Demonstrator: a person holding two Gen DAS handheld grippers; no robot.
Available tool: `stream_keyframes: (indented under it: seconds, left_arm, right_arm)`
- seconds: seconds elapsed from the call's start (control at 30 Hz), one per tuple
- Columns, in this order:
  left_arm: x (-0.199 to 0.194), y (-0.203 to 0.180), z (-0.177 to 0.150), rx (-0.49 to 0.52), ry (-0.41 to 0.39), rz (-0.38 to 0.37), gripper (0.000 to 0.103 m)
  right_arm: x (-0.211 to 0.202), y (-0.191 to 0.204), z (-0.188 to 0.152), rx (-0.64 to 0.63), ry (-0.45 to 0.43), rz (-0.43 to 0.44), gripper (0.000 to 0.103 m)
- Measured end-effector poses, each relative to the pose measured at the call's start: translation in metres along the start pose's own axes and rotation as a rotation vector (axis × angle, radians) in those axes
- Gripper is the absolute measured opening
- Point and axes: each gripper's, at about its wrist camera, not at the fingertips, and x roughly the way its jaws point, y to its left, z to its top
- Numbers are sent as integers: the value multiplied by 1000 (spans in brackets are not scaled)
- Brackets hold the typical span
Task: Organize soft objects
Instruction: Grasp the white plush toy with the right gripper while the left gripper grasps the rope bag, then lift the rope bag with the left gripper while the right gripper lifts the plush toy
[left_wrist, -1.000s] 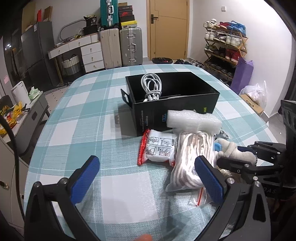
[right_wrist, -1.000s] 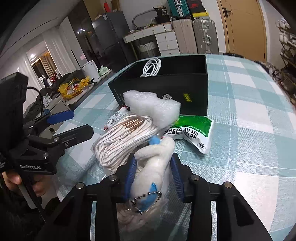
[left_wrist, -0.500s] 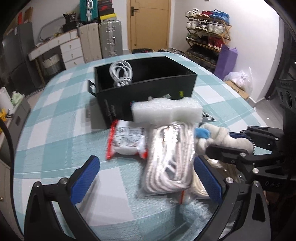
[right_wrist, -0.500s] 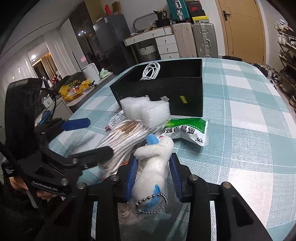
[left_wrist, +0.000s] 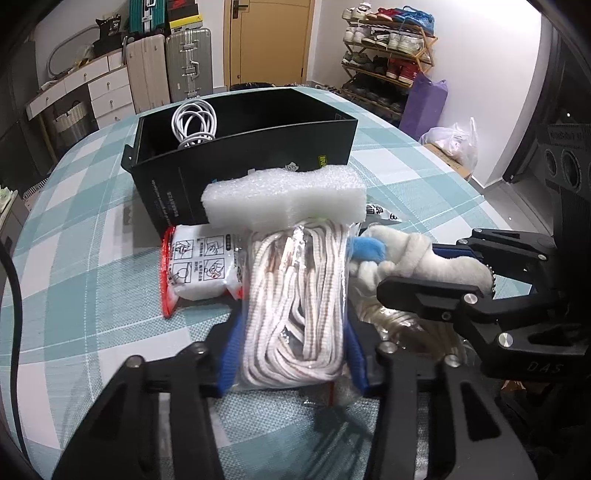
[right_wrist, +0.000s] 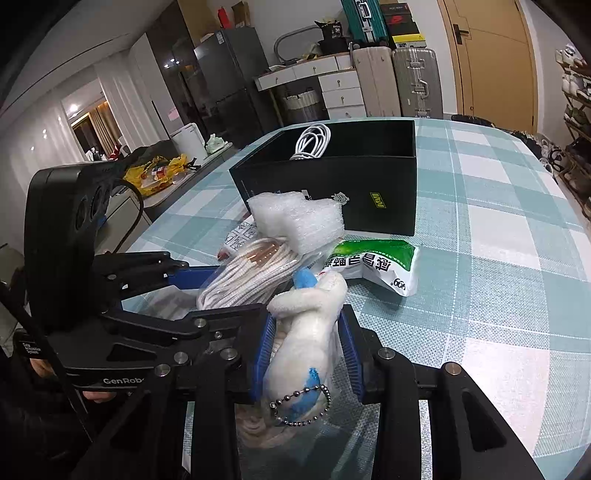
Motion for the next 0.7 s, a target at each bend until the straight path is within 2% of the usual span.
stream_keyframes:
  seconds: [0.17,0.63,0.7]
  left_arm:
    - [-6,5,-1,-13,-14,-1,40]
    - [-33,11,-3,-23,-63,4,40]
    - [-35,18,-5,-64,-50,-63,39]
  right_arm:
    - [-3,2,-1,-4,-12,3,35]
    - [-27,8,2,-10,-79,-19,35]
    - [-28,8,2,-6,-83,-21,35]
